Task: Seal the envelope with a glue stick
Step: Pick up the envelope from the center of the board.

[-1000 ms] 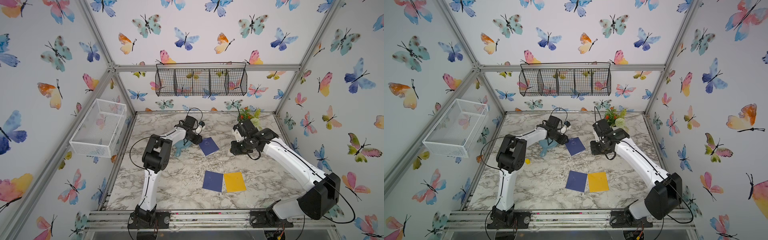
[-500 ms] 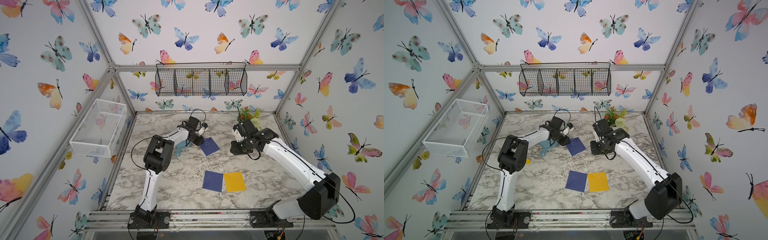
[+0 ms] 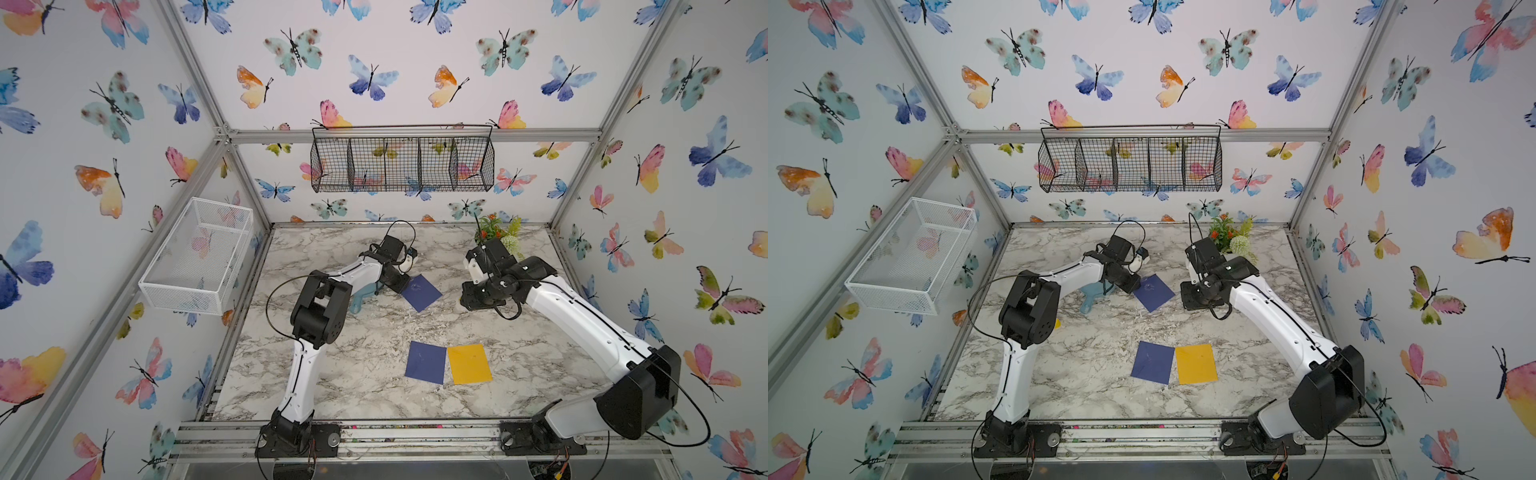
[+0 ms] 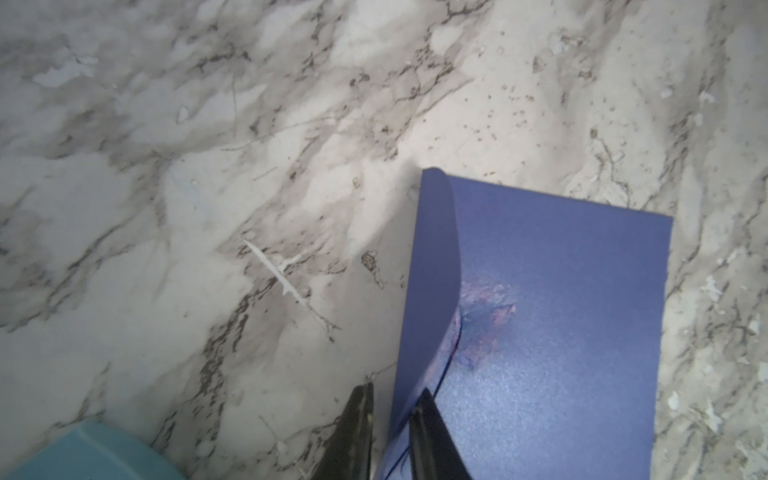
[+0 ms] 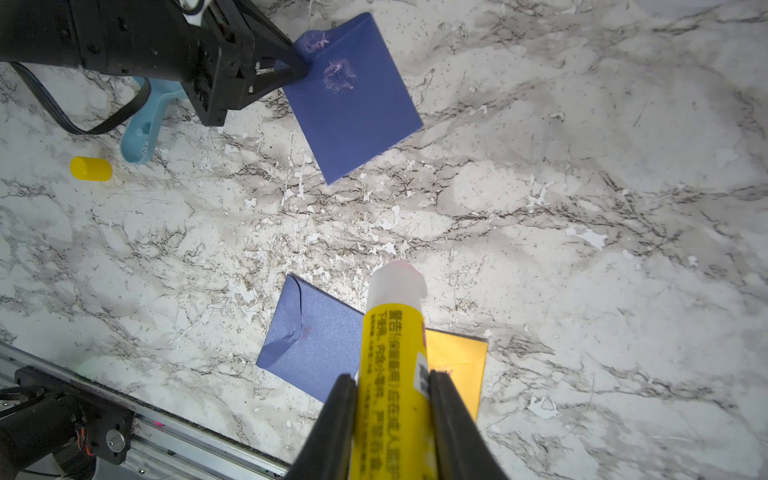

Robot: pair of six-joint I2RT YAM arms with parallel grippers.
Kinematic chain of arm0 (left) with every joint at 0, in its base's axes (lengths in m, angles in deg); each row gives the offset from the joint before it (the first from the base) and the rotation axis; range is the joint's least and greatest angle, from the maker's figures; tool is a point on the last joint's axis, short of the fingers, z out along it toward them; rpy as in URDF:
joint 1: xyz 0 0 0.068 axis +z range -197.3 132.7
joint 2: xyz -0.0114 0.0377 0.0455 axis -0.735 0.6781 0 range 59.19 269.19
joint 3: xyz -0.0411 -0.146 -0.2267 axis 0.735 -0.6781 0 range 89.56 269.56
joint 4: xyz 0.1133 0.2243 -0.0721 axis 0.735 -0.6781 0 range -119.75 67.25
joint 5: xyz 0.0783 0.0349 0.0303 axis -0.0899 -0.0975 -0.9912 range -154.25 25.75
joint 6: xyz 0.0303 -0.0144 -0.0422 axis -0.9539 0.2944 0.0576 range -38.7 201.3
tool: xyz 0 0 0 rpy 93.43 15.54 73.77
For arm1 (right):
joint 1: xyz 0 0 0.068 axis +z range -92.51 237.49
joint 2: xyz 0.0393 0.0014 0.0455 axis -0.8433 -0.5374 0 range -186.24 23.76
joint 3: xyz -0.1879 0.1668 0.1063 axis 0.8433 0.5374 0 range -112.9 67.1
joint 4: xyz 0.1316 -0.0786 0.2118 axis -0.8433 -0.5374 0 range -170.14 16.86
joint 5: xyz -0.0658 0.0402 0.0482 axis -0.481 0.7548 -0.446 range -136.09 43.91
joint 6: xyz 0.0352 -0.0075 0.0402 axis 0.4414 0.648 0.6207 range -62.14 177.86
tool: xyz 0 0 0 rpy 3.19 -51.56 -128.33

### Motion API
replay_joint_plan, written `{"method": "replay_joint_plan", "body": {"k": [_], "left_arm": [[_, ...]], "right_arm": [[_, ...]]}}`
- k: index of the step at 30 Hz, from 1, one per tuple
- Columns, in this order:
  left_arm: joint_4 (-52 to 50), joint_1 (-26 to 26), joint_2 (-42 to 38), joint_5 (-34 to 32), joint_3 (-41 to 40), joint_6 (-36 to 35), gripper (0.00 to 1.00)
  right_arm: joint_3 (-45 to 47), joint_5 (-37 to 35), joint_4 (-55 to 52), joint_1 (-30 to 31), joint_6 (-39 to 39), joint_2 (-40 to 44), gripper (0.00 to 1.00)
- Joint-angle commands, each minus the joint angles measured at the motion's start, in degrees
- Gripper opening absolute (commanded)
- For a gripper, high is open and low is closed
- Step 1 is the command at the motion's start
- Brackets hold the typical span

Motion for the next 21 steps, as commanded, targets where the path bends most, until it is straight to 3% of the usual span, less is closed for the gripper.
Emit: {"method": "replay_joint_plan", "body": {"k": [1,11,21], "left_arm": [[-1.3,-0.2,0.6,-1.5,-0.9,1.3,0.19],[1.2,-0.7,-4.0,-2.4,-4.7,2.2,0.05],[5.4,-1.1,-22.9,-0.5,-22.0,12.4,0.00]], "right_arm": [[-0.2,0.4,0.0,-0.3,-0.3,1.1,0.02],[-1.1,1.1,0.7,-0.2,-0.2,0.4,0.02],[-2.8,4.2,1.0,-0.3,-0.5,-1.5,0.02]]}}
